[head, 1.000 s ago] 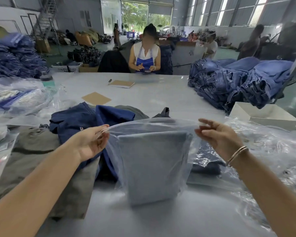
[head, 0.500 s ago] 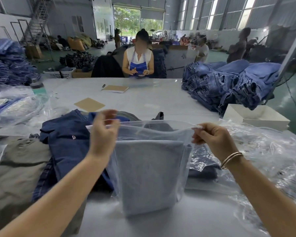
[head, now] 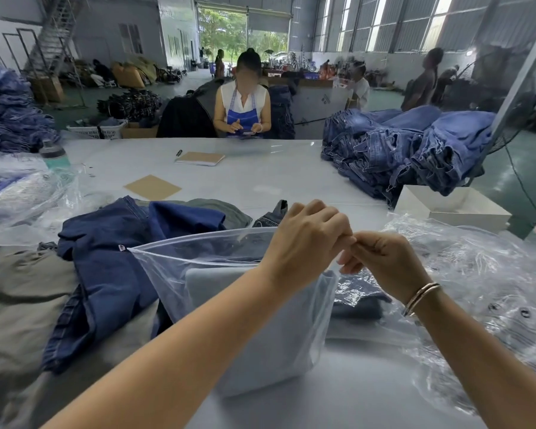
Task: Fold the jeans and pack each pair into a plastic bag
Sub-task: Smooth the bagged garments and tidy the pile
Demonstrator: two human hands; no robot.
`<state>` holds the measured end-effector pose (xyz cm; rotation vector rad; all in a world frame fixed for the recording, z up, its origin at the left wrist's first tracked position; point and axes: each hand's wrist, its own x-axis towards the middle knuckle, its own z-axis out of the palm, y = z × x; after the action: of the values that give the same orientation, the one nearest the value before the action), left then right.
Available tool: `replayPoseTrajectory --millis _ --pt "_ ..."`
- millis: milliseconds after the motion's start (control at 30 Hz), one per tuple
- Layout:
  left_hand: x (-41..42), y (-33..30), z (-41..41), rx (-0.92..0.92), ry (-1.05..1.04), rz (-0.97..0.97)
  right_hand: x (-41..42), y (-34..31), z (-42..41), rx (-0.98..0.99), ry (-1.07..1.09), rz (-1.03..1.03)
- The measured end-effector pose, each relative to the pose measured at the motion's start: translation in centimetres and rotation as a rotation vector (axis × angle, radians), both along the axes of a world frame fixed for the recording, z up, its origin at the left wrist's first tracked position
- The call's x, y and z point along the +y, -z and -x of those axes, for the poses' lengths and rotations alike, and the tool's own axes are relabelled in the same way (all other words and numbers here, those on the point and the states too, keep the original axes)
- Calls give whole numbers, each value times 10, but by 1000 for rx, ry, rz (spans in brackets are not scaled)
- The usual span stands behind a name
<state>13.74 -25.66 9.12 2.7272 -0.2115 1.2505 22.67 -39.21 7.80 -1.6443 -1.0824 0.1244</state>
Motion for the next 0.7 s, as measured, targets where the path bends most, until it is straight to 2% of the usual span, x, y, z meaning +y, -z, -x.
replayPoseTrajectory --millis 200,433,533,700 --pt "8 14 6 79 0 -29 -9 6 -1 -3 5 -14" --pt "87 41 63 236 -146 -43 -25 27 -27 249 173 -81" --pt "107 45 85 286 -182 -69 -19 31 -29 221 193 -83" --pt "106 38 87 298 -196 110 4 29 -23 192 211 -127"
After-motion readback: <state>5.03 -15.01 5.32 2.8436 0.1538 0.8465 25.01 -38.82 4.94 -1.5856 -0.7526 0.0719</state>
